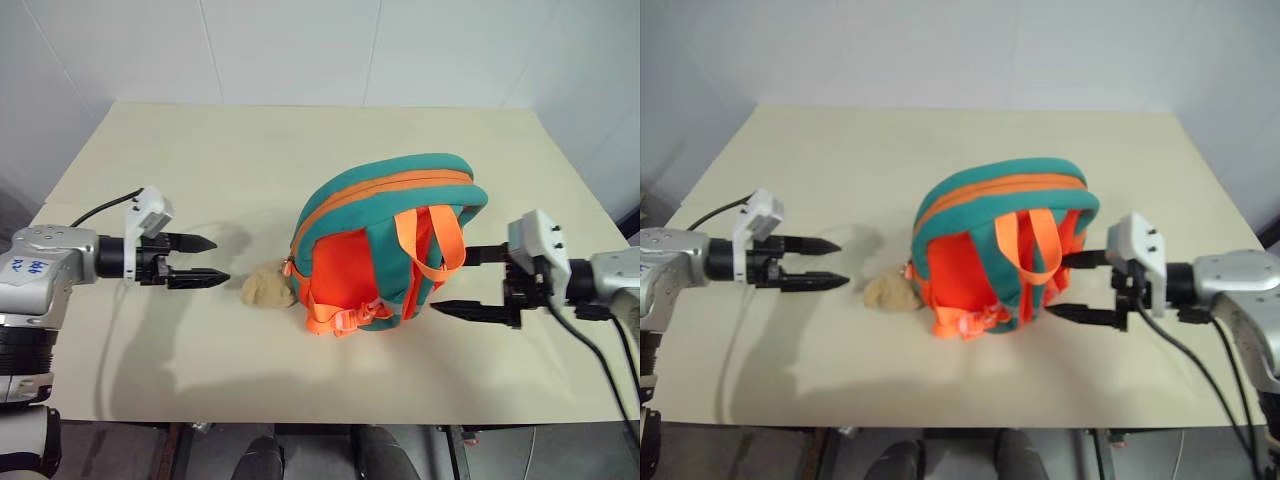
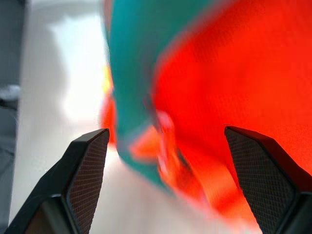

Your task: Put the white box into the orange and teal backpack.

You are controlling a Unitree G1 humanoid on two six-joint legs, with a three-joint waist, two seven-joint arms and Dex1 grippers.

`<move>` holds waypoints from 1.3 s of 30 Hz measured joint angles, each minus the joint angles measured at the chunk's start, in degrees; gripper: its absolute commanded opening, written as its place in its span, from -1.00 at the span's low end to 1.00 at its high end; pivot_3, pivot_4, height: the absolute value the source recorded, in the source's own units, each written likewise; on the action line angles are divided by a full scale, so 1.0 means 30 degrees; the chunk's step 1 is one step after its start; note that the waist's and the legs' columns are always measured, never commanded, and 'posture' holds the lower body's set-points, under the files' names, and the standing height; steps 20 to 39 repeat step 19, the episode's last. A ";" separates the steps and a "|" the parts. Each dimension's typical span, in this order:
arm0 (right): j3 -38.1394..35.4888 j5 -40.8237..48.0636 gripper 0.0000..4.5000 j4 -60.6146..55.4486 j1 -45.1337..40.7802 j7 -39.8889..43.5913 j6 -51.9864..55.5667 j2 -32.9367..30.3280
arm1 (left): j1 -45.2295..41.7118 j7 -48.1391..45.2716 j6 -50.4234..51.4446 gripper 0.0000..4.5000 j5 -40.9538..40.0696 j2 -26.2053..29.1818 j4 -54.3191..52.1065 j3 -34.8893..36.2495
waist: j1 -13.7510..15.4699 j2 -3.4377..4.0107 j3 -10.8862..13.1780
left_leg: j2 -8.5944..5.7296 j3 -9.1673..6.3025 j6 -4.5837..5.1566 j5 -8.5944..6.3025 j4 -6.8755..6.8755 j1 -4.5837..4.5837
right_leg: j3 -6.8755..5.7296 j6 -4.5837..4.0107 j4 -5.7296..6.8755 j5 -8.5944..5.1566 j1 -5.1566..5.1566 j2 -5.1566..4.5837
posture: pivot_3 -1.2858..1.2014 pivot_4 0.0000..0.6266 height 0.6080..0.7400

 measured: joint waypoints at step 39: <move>-0.7381 0.0498 1.00 0.4490 0.3503 0.0033 -0.2374 0.1062 | 0.2175 -0.3114 -0.5845 0.99 -0.4143 -0.1630 0.1441 0.6191 | -0.0042 -0.0007 -0.0005 | -0.0002 0.0035 0.0029 -0.0019 0.0098 0.0028 | 0.0018 0.0019 0.0023 0.0011 0.0056 -0.0014 | 0.03 -0.52 1.00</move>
